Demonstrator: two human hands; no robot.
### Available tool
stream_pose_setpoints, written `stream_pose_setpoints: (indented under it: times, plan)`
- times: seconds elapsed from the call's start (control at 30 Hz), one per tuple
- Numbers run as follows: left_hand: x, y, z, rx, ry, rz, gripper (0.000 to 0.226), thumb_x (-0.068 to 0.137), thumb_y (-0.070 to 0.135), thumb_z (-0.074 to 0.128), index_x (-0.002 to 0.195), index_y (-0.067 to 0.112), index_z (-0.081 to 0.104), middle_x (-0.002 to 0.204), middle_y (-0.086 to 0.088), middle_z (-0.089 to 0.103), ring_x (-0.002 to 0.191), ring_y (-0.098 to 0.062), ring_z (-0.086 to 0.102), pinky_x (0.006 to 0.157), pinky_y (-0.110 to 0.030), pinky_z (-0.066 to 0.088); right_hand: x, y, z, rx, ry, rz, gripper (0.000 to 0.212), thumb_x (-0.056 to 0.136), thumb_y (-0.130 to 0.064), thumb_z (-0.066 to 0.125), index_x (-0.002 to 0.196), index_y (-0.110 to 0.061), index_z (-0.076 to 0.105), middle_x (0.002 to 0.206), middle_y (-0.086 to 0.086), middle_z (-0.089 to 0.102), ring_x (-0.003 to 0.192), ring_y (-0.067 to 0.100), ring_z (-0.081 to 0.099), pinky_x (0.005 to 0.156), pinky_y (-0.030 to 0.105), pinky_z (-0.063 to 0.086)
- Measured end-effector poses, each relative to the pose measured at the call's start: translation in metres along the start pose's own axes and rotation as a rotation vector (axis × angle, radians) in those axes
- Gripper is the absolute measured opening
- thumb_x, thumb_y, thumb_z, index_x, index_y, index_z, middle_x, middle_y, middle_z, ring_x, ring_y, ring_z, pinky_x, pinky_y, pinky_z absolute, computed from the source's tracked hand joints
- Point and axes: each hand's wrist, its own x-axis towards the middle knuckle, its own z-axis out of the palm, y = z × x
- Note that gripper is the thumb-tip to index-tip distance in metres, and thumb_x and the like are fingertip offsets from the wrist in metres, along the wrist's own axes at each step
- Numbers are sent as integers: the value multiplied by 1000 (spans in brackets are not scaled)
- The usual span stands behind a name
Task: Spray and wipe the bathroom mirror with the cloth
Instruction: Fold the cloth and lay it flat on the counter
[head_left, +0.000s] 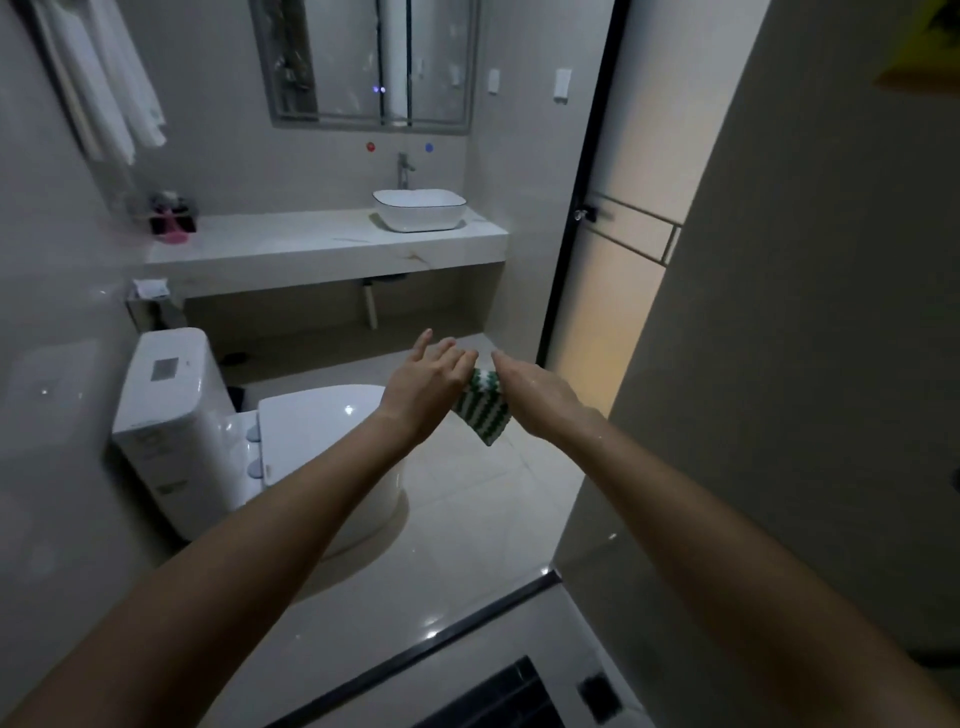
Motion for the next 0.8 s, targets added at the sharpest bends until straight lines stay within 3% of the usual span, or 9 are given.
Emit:
stream_pose_setpoints:
  times: [0.3, 0.5, 0.8]
  plan:
    - [98, -64, 59, 47, -53, -67, 60, 94, 9, 52, 147, 4, 24, 152, -13, 33, 143, -26, 24, 117, -40, 0, 133, 35, 16, -20, 25, -61, 80, 90, -11, 63, 151, -4, 12, 137, 15, 48, 121, 28, 51, 94, 35, 44]
    - [207, -109, 93, 103, -66, -102, 61, 93, 8, 52, 148, 6, 22, 153, -11, 31, 143, -23, 23, 118, -39, 6, 248, 86, 9, -2, 38, -72, 69, 95, -4, 50, 151, -3, 10, 145, 16, 41, 129, 28, 42, 103, 35, 34]
    - [326, -174, 145, 62, -179, -173, 70, 90, 6, 56, 149, 7, 18, 154, -10, 29, 142, -21, 25, 118, -35, 14, 394, 135, 16, 58, -34, -129, 66, 95, -1, 47, 151, -2, 12, 145, 17, 40, 129, 29, 43, 102, 35, 34]
